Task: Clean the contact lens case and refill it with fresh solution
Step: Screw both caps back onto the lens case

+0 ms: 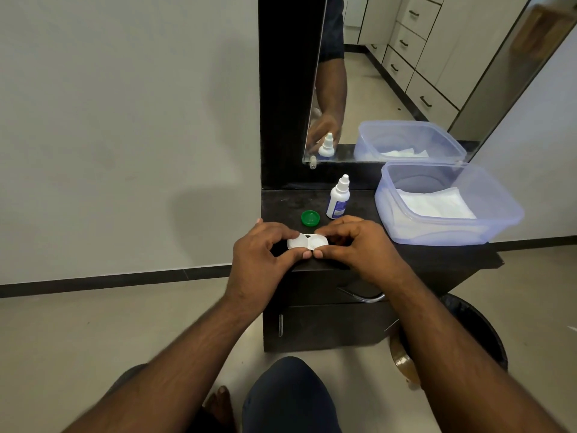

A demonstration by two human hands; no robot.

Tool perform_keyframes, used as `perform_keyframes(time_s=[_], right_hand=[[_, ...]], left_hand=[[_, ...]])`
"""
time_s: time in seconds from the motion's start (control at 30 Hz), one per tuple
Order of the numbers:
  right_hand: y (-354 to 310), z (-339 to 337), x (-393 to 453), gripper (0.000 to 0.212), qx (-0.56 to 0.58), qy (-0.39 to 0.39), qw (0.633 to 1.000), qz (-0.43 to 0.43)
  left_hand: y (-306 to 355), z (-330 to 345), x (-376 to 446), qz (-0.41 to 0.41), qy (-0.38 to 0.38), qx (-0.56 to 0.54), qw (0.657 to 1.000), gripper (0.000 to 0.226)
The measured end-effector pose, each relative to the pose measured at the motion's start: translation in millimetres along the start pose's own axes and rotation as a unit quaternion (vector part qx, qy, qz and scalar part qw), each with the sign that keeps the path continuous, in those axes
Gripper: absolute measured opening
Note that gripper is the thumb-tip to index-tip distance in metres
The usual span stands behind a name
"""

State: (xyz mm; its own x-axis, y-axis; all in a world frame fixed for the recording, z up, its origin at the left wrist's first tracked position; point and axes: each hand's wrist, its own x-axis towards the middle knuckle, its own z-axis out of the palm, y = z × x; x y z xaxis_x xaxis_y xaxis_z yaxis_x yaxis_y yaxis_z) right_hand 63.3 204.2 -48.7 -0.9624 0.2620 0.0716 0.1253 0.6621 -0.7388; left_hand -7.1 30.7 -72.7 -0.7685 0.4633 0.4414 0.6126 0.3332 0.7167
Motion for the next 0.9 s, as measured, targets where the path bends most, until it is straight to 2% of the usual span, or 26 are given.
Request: perform_keyframes(time_s=[0.43, 0.6, 0.9], right_hand=[[-1.4, 1.2, 0.4, 0.036, 0.006, 0.003, 1.000, 0.009], [-2.3, 0.7, -0.6, 0.037, 0.002, 0.002, 1.000, 0.012], [-2.2, 0.5, -1.1, 0.037, -0.002, 0.004, 1.000, 0.005]], left_hand=[[0.1, -18.8, 3.7, -0.040, -0.067, -0.028, 0.997, 0.033], [2.5, -18.5, 9.5, 0.013, -0.084, 0.010, 0.996, 0.029], [3.3, -12.7, 5.4, 0.040, -0.065, 0.039, 0.996, 0.026]])
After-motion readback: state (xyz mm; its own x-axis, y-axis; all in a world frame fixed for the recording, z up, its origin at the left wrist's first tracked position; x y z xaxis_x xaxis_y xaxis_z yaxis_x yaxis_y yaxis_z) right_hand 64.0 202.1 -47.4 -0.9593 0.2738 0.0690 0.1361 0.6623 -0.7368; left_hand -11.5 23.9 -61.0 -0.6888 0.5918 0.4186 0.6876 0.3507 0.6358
